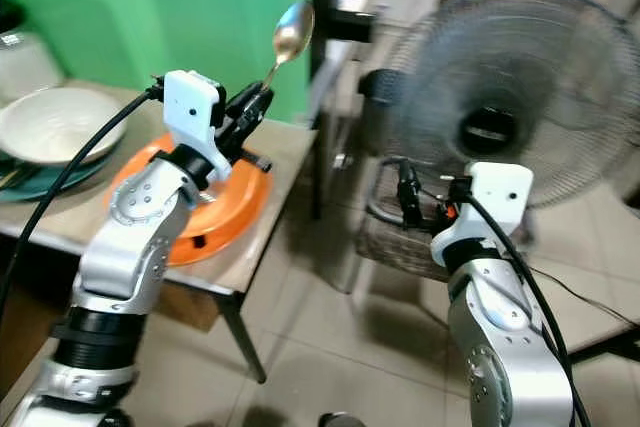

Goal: Setting the table

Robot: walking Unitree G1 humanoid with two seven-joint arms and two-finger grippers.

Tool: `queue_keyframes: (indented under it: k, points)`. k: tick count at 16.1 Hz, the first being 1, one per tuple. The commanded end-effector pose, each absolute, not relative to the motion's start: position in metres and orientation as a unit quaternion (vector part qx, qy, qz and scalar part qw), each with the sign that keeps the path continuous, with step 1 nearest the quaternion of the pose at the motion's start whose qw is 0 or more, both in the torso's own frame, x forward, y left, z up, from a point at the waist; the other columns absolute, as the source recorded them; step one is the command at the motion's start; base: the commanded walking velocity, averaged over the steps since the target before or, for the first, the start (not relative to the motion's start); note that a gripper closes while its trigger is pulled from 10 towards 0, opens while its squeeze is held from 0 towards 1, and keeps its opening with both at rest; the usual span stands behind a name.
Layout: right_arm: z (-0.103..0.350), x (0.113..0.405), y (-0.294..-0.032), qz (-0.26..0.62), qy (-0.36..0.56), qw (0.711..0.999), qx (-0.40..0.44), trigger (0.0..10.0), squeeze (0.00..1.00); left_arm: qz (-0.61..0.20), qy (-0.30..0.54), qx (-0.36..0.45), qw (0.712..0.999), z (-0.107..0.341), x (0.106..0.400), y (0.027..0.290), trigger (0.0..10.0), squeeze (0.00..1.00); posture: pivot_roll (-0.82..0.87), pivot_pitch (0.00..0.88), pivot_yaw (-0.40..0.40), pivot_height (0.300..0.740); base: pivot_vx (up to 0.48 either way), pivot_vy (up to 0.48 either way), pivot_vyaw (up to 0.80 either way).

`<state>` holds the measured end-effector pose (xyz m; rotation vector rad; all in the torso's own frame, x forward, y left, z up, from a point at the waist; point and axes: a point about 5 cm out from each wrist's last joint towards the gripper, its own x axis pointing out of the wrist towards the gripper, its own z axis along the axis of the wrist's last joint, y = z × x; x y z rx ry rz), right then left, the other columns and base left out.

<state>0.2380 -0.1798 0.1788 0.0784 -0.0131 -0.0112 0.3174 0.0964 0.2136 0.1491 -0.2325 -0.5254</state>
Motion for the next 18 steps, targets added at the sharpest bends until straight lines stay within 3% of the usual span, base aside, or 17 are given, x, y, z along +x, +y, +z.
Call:
queue_keyframes:
  k: [1,7,13,15,18]
  points:
    - [0.183,0.234,-0.183,-0.014,-0.012,0.999,0.044,10.0,0.0,-0.267,-0.103,0.091,0.954,0.209,0.315,0.096,10.0,0.0,0.01,0.0,0.0,0.74,0.0,0.0,-0.79]
    - [0.175,0.232,-0.192,-0.065,-0.009,0.997,0.037,10.0,0.0,-0.2,-0.093,0.13,0.967,0.196,0.308,0.117,10.0,0.0,0.0,0.0,0.017,0.74,0.0,0.0,-0.8]
    - [0.167,0.228,-0.197,-0.083,0.011,0.996,0.026,10.0,0.0,-0.166,-0.099,0.109,0.975,0.187,0.301,0.109,10.0,0.0,-0.01,0.0,0.027,0.74,0.0,0.0,-0.79]
    - [0.169,0.23,-0.201,-0.133,-0.013,0.991,-0.003,10.0,0.0,-0.15,-0.088,0.119,0.977,0.181,0.303,0.112,10.0,0.0,-0.01,0.0,0.021,0.74,0.0,0.0,-0.79]
    - [0.165,0.231,-0.197,-0.103,-0.006,0.995,0.01,10.0,0.0,-0.143,-0.078,0.106,0.981,0.177,0.303,0.121,10.0,0.0,0.0,0.0,0.01,0.74,0.0,0.0,-0.79]
